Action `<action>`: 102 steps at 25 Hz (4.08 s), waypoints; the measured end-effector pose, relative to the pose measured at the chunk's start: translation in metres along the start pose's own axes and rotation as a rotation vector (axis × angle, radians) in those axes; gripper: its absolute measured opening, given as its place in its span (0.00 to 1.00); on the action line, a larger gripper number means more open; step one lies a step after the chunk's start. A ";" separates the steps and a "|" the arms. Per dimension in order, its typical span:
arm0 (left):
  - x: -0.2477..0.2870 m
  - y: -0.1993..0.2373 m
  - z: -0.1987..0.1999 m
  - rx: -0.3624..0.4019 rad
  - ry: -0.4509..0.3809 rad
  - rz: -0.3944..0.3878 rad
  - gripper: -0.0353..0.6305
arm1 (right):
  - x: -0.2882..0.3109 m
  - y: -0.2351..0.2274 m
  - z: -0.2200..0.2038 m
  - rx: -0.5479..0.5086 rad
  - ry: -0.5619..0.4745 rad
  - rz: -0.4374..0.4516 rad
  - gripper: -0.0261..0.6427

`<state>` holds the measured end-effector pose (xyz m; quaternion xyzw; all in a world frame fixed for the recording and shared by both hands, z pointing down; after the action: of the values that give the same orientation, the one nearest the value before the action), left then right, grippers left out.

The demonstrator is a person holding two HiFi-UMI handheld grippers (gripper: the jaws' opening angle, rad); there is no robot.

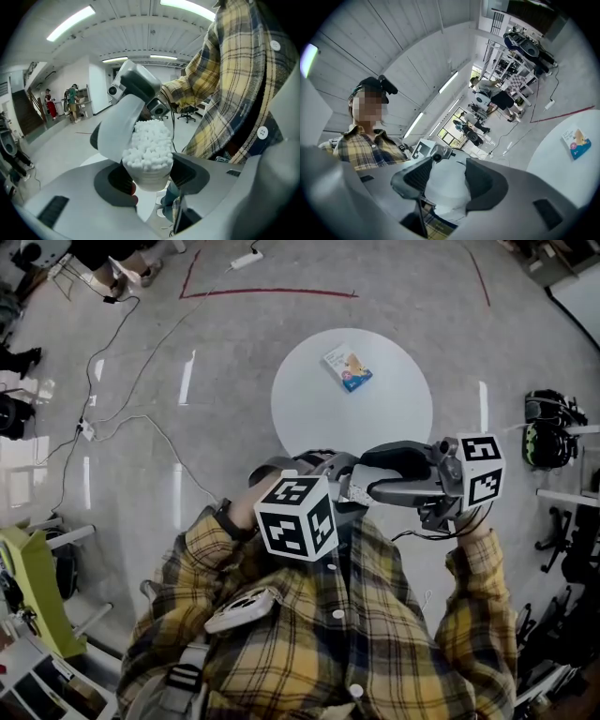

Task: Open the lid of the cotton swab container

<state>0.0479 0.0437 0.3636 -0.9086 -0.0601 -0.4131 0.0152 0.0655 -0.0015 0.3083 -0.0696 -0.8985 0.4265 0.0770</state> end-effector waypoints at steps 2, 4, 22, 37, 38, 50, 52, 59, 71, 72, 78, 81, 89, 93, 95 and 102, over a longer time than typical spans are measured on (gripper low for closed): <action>-0.001 0.001 0.000 -0.005 -0.002 0.004 0.40 | -0.001 0.000 0.002 0.005 -0.013 0.001 0.39; -0.001 0.002 0.001 -0.004 -0.001 0.008 0.40 | -0.002 0.000 0.004 0.004 -0.021 -0.004 0.39; -0.002 0.001 0.006 -0.017 -0.020 0.012 0.40 | -0.028 -0.016 0.030 -0.044 -0.217 -0.136 0.32; -0.016 0.006 0.013 -0.062 -0.074 0.042 0.40 | -0.036 0.025 0.034 -0.300 -0.212 -0.415 0.29; -0.017 0.009 0.015 -0.066 -0.080 0.048 0.40 | -0.039 0.029 0.034 -0.325 -0.210 -0.449 0.29; -0.027 0.034 0.028 -0.126 -0.099 0.146 0.40 | -0.063 0.058 0.029 -0.479 -0.324 -0.819 0.28; -0.030 0.036 0.032 -0.137 -0.101 0.164 0.40 | -0.066 0.057 0.025 -0.476 -0.359 -0.865 0.28; -0.038 0.043 0.042 -0.195 -0.153 0.214 0.40 | -0.079 0.055 0.015 -0.451 -0.475 -0.970 0.22; -0.045 0.046 0.033 -0.220 -0.142 0.251 0.40 | -0.069 0.040 0.003 -0.470 -0.426 -1.057 0.08; -0.045 0.047 0.033 -0.221 -0.140 0.250 0.40 | -0.069 0.038 0.004 -0.467 -0.426 -1.062 0.07; -0.048 0.052 0.024 -0.228 -0.131 0.255 0.40 | -0.065 0.025 0.006 -0.436 -0.407 -1.074 0.06; -0.047 0.051 0.024 -0.230 -0.129 0.253 0.40 | -0.064 0.022 0.005 -0.427 -0.402 -1.075 0.06; -0.042 0.049 0.024 -0.221 -0.123 0.245 0.40 | -0.066 0.019 0.004 -0.423 -0.399 -1.080 0.06; -0.038 0.048 0.026 -0.214 -0.123 0.238 0.40 | -0.068 0.018 0.003 -0.412 -0.407 -1.073 0.06; -0.037 0.048 0.027 -0.211 -0.125 0.239 0.40 | -0.070 0.017 0.003 -0.404 -0.416 -1.070 0.06; -0.040 0.050 0.028 -0.214 -0.130 0.241 0.39 | -0.070 0.016 0.005 -0.403 -0.420 -1.067 0.06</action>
<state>0.0490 -0.0072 0.3166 -0.9304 0.0926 -0.3528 -0.0364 0.1335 -0.0086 0.2874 0.4629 -0.8684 0.1553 0.0863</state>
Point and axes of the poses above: the fingertips, and each gripper's own axes: x forward along the fingers, y to its left, z out of its top, the point moved 3 cm from there along -x, backward along the fingers, and after that the axes turned 8 degrees about y, right-handed, at the moved point
